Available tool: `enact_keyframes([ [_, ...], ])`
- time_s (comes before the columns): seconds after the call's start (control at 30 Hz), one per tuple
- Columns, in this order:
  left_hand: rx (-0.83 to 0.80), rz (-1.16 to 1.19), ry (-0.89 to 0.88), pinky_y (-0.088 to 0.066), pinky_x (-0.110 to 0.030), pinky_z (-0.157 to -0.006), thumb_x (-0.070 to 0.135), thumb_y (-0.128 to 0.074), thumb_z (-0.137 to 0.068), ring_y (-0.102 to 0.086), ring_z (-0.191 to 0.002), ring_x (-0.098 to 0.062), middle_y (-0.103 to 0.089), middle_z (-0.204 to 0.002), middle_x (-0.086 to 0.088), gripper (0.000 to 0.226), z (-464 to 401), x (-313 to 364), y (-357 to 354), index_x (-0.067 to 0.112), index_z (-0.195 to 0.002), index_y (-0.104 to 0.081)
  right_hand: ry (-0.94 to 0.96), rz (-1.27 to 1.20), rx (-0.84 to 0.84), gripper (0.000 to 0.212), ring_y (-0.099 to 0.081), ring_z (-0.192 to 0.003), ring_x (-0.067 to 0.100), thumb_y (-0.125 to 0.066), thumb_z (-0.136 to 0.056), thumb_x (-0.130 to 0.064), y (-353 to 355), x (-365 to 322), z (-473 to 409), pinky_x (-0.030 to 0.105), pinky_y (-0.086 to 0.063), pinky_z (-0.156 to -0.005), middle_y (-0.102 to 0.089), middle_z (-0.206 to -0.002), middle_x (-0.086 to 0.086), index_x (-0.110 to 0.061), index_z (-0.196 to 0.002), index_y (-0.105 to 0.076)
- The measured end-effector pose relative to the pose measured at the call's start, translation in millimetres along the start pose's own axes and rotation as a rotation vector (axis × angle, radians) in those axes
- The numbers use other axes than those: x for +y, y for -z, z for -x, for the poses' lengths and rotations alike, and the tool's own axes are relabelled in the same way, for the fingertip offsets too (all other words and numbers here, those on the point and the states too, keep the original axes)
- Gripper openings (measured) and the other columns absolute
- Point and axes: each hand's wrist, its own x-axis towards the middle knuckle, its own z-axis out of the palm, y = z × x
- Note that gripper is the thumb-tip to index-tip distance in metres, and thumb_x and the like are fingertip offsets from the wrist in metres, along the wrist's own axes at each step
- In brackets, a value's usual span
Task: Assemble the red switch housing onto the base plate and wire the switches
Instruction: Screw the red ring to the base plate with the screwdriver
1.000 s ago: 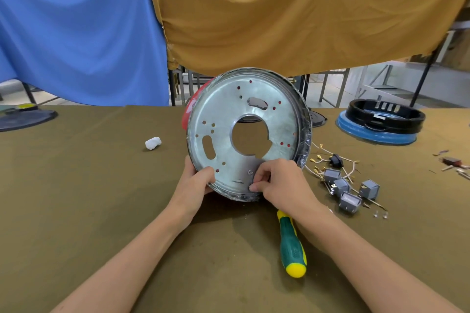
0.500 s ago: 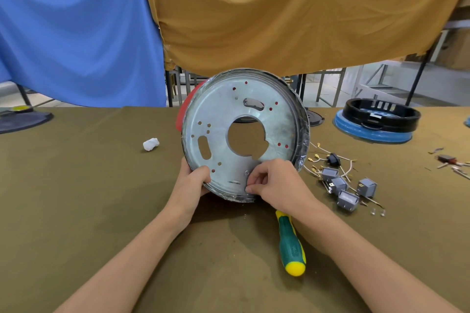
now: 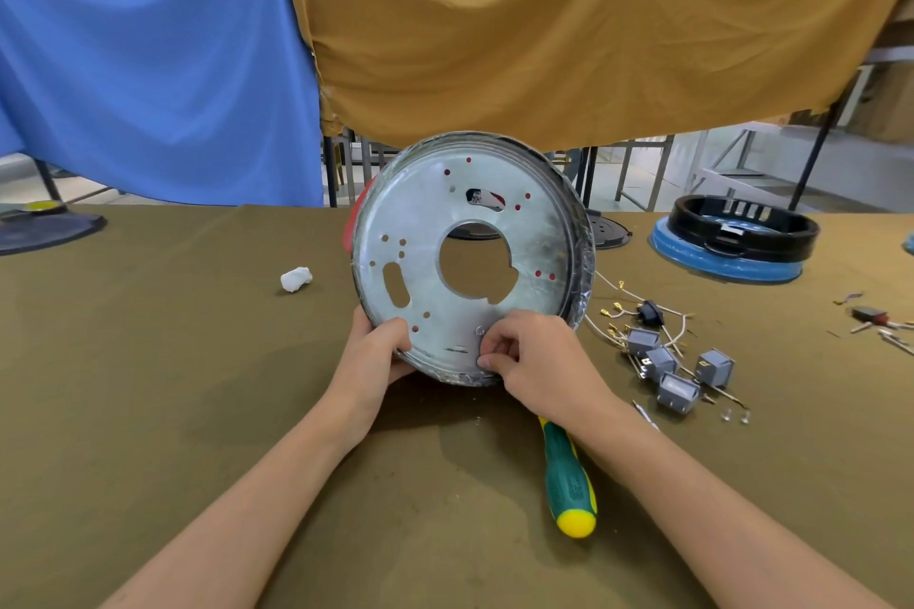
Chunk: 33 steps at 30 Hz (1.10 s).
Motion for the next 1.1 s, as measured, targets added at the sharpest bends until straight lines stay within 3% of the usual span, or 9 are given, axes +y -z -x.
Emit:
enact_keyframes([
  [0.17, 0.032, 0.049, 0.038, -0.058, -0.046, -0.086, 0.013, -0.049, -0.058, -0.062, -0.108, -0.03, -0.057, -0.134, -0.018, 0.073, -0.1, 4.6, 0.3, 0.009, -0.131, -0.051, 0.164, 0.079, -0.066, 0.008, -0.058, -0.077, 0.013, -0.069, -0.087, -0.015, 7.8, -2.9, -1.4, 0.034, -0.049, -0.078, -0.065, -0.085, -0.004, -0.017, -0.083, -0.075],
  [0.3, 0.058, 0.076, 0.055, -0.058, -0.049, -0.087, 0.012, -0.049, -0.058, -0.063, -0.105, -0.033, -0.059, -0.128, -0.018, 0.069, 0.3, 6.3, 0.4, 0.01, -0.127, -0.051, 0.254, 0.259, -0.148, 0.019, -0.058, -0.097, 0.018, -0.056, -0.096, -0.02, 12.4, -9.2, -3.5, 0.035, -0.047, -0.086, -0.065, -0.098, -0.003, -0.017, -0.098, -0.075],
  [0.4, 0.064, 0.083, 0.066, -0.06, -0.043, -0.08, 0.008, -0.047, -0.067, -0.065, -0.096, -0.027, -0.063, -0.12, -0.015, 0.059, 0.7, 7.2, 1.0, 0.011, -0.125, -0.053, 0.284, 0.35, -0.19, 0.027, -0.056, -0.102, 0.019, -0.047, -0.1, -0.019, 15.4, -13.3, -2.4, 0.034, -0.046, -0.088, -0.063, -0.104, -0.003, -0.02, -0.108, -0.073],
  [0.6, 0.067, 0.076, 0.106, -0.06, -0.042, -0.08, 0.014, -0.049, -0.056, -0.068, -0.094, -0.028, -0.066, -0.122, -0.017, 0.075, 1.7, 10.3, 3.0, 0.004, -0.13, -0.052, 0.359, 0.406, -0.195, 0.037, -0.052, -0.107, 0.018, -0.038, -0.099, -0.013, 20.3, -13.7, 6.6, 0.028, -0.039, -0.091, -0.061, -0.112, -0.001, -0.018, -0.119, -0.068],
  [0.77, 0.057, 0.074, 0.132, -0.061, -0.039, -0.072, 0.013, -0.046, -0.055, -0.07, -0.089, -0.028, -0.074, -0.103, -0.012, 0.068, 2.4, 12.5, 3.7, 0.0, -0.12, -0.059, 0.361, 0.277, -0.116, 0.035, -0.05, -0.097, 0.019, -0.047, -0.091, -0.014, 29.6, -10.2, 10.6, 0.033, -0.043, -0.089, -0.064, -0.105, 0.0, -0.019, -0.116, -0.071],
  [0.9, 0.052, 0.064, 0.142, -0.06, -0.046, -0.085, 0.009, -0.043, -0.068, -0.069, -0.095, -0.033, -0.073, -0.106, -0.02, 0.048, 1.8, 13.4, 4.3, -0.001, -0.11, -0.064, 0.425, 0.326, -0.148, 0.032, -0.051, -0.093, 0.023, -0.06, -0.09, -0.025, 28.8, -6.7, 11.0, 0.036, -0.046, -0.088, -0.064, -0.101, 0.0, -0.02, -0.119, -0.072],
  [1.0, 0.053, 0.058, 0.145, -0.06, -0.046, -0.086, 0.014, -0.047, -0.058, -0.069, -0.098, -0.034, -0.074, -0.104, -0.017, 0.057, 0.6, 12.6, 4.4, 0.002, -0.111, -0.065, 0.442, 0.404, -0.179, 0.033, -0.049, -0.099, 0.023, -0.061, -0.095, -0.031, 26.5, -1.9, 5.6, 0.035, -0.043, -0.092, -0.061, -0.107, 0.0, -0.024, -0.127, -0.067],
  [1.1, 0.043, 0.06, 0.146, -0.061, -0.042, -0.082, 0.018, -0.05, -0.059, -0.071, -0.095, -0.03, -0.075, -0.101, -0.014, 0.056, -0.9, 11.7, 4.4, 0.006, -0.111, -0.065, 0.485, 0.44, -0.143, 0.028, -0.053, -0.093, 0.029, -0.065, -0.094, -0.019, 24.4, -2.2, 3.2, 0.04, -0.048, -0.086, -0.064, -0.101, 0.005, -0.018, -0.121, -0.071],
])
